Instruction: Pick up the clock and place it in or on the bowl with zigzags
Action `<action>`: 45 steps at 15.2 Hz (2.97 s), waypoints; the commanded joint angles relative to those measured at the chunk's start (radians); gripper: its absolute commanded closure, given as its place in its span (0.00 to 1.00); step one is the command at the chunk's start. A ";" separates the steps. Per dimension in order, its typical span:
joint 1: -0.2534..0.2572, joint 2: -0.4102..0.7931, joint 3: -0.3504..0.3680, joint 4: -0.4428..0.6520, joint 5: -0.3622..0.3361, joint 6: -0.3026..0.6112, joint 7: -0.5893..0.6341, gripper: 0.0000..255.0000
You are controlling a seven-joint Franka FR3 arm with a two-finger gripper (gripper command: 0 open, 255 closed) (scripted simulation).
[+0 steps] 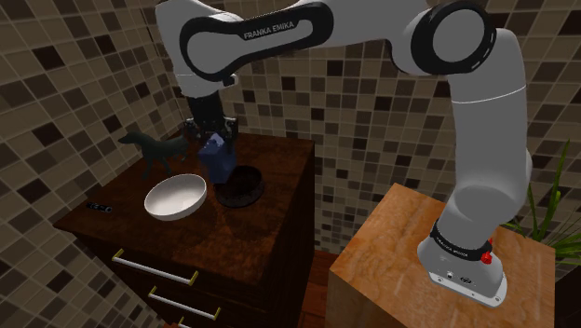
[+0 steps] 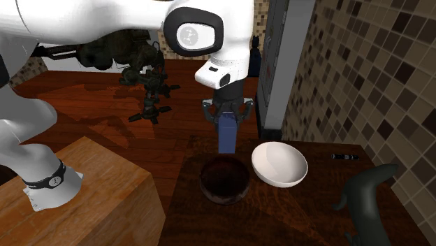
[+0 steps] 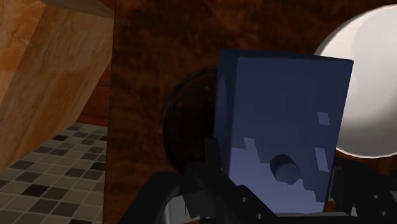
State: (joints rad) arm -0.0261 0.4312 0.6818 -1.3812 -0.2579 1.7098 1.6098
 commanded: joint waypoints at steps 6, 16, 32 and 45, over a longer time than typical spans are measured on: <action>-0.075 -0.007 -0.021 -0.014 0.010 0.012 -0.093 1.00; -0.090 0.003 -0.028 -0.137 -0.001 0.141 -0.082 1.00; -0.092 0.017 -0.034 -0.184 -0.012 0.199 -0.075 0.00; -0.084 -0.003 -0.024 -0.081 0.005 0.082 -0.089 0.00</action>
State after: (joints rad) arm -0.1104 0.4285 0.6573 -1.4625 -0.2528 1.7917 1.5213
